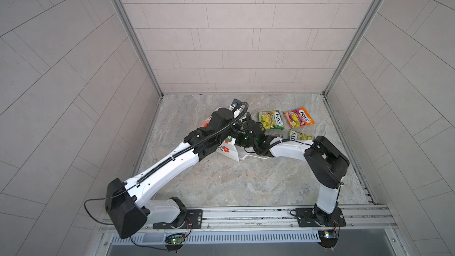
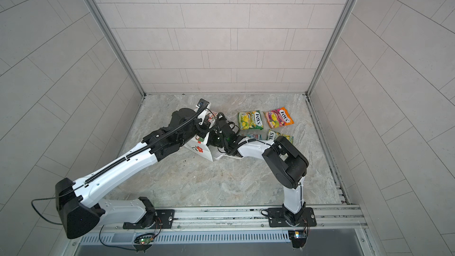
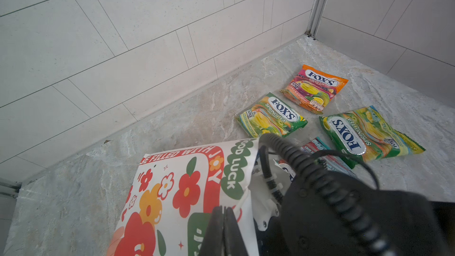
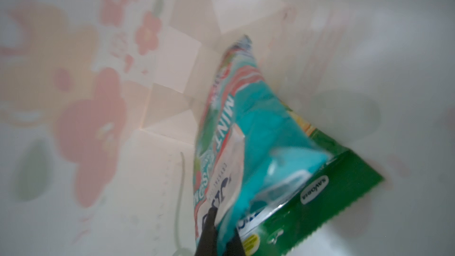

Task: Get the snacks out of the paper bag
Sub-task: 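Reach into the bag and grasp the teal Mint Blossom packet with the right gripper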

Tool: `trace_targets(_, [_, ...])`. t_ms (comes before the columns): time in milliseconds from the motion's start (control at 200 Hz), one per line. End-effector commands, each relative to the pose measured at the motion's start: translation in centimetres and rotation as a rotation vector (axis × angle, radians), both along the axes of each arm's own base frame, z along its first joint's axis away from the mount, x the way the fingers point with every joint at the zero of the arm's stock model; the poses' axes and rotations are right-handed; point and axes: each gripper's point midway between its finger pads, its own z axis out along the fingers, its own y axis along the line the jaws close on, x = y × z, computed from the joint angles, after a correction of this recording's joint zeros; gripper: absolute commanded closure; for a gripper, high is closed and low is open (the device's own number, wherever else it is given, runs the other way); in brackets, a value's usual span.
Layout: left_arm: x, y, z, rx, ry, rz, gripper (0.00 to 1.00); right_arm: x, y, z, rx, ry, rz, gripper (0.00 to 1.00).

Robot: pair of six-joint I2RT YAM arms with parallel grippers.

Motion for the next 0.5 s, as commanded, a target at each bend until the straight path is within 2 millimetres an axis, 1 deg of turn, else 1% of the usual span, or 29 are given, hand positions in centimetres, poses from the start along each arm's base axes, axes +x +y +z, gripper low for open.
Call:
trace_targets(0, [0.1,0.8,0.8,0.02,-0.026,0.039,1.0,-0.1,-2.2,1.1,-0.053,-0.038,-0.003,1.0])
trace_targets(215, [0.1,0.9,0.8,0.019,-0.028,0.041,1.0,-0.4,-4.9,1.6,-0.065,-0.03,-0.009,1.0])
trace_targets(420, [0.1,0.9,0.8,0.017,-0.03,0.041,1.0,-1.2,-7.5,1.6,-0.144,-0.039,0.0,1.0])
trace_targets(495, [0.1,0.9,0.7,0.019,-0.029,0.042,1.0,-1.5,-8.2,1.9,-0.171,-0.051,0.003,1.0])
